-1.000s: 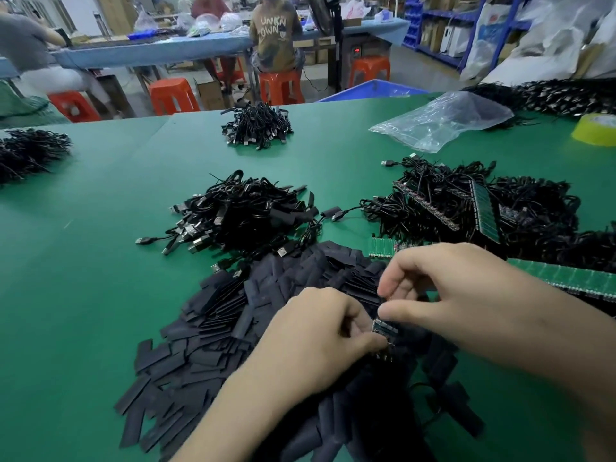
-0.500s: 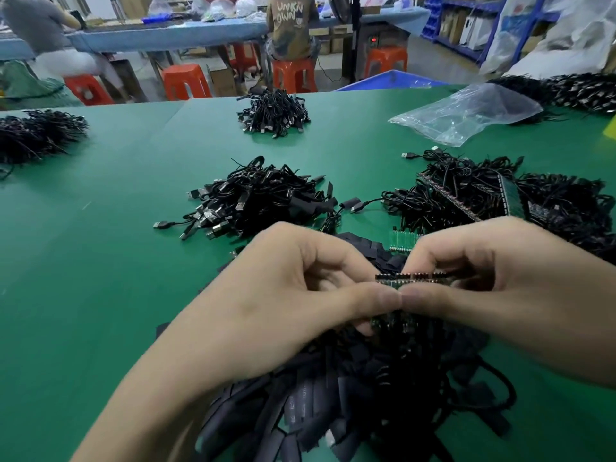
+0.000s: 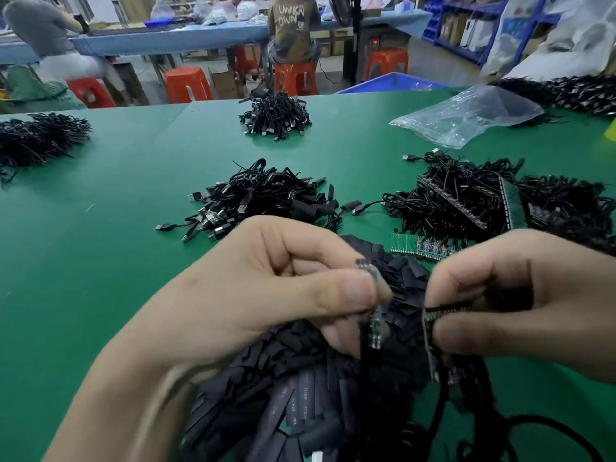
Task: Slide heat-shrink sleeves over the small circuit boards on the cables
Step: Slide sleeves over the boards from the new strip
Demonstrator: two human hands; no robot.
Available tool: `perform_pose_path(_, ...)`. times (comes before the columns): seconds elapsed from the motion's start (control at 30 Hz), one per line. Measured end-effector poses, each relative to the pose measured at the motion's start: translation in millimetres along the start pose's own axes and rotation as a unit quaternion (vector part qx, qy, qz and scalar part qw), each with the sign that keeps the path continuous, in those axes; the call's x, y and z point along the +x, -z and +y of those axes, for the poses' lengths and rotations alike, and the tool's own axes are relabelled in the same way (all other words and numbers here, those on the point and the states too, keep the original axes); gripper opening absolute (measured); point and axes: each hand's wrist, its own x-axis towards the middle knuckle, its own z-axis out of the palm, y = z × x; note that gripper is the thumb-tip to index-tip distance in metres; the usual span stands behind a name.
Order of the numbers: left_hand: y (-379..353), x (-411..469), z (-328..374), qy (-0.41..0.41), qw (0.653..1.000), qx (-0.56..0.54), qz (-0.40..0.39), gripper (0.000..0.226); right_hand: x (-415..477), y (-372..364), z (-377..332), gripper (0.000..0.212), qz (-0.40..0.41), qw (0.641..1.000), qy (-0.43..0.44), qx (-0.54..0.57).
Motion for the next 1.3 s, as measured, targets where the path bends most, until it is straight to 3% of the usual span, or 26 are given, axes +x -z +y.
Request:
perform_pose_path(0.2, 8.7, -1.1, 2.8, -0.029, 0.996, 0.033, 0.073, 0.017, 0.8, -2.6, 8.1, 0.045, -0.056, 0.974, -0.140, -0.168)
perform_pose_path(0.33, -1.6, 10.2, -11.5, -0.027, 0.984, 0.078, 0.157, 0.012, 12.6, -10.9, 9.5, 0.064, 0.045, 0.974, -0.088, -0.202)
perform_pose_path(0.5, -13.8, 19.9, -23.4, -0.101, 0.949, 0.179, 0.241, 0.017, 30.4, -25.9, 9.8, 0.023, 0.152, 0.983, -0.018, -0.101)
perform_pose_path(0.6, -0.7, 20.9, -29.4, -0.077, 0.925, 0.281, 0.243, 0.022, 28.6, -22.4, 8.4, 0.021, 0.183, 0.982, -0.003, -0.038)
perform_pose_path(0.7, 10.5, 23.0, -43.7, 0.069, 0.861, 0.481, 0.151, 0.030, 23.8, -18.3, 5.2, 0.025, 0.223, 0.975, 0.015, 0.005)
perform_pose_path(0.77, 8.9, 25.1, -58.0, 0.170, 0.767, 0.614, 0.076, 0.036, 22.2, -18.2, 7.0, 0.024, 0.229, 0.973, -0.002, -0.011)
perform_pose_path(0.83, 3.9, 27.4, -72.1, 0.200, 0.709, 0.674, 0.055, 0.039, 21.8, -19.3, 7.7, 0.027, 0.216, 0.975, -0.040, -0.045)
perform_pose_path(0.9, -1.5, 29.7, -78.9, 0.203, 0.686, 0.696, 0.063, 0.037, 21.5, -19.8, 6.4, 0.031, 0.212, 0.973, -0.067, -0.062)
perform_pose_path(1.0, -1.5, 30.4, -81.6, 0.192, 0.676, 0.709, 0.063, 0.028, 21.2, -21.0, 3.4, 0.044, 0.208, 0.968, -0.093, -0.109)
perform_pose_path(1.13, 7.2, 28.1, -82.2, 0.191, 0.713, 0.670, 0.079, 0.025, 20.6, -21.1, 2.5, 0.041, 0.186, 0.965, -0.119, -0.145)
perform_pose_path(1.3, 11.4, 30.5, -90.0, 0.204, 0.737, 0.640, 0.075, 0.032, 21.5, -22.7, 0.3, 0.040, 0.174, 0.963, -0.126, -0.164)
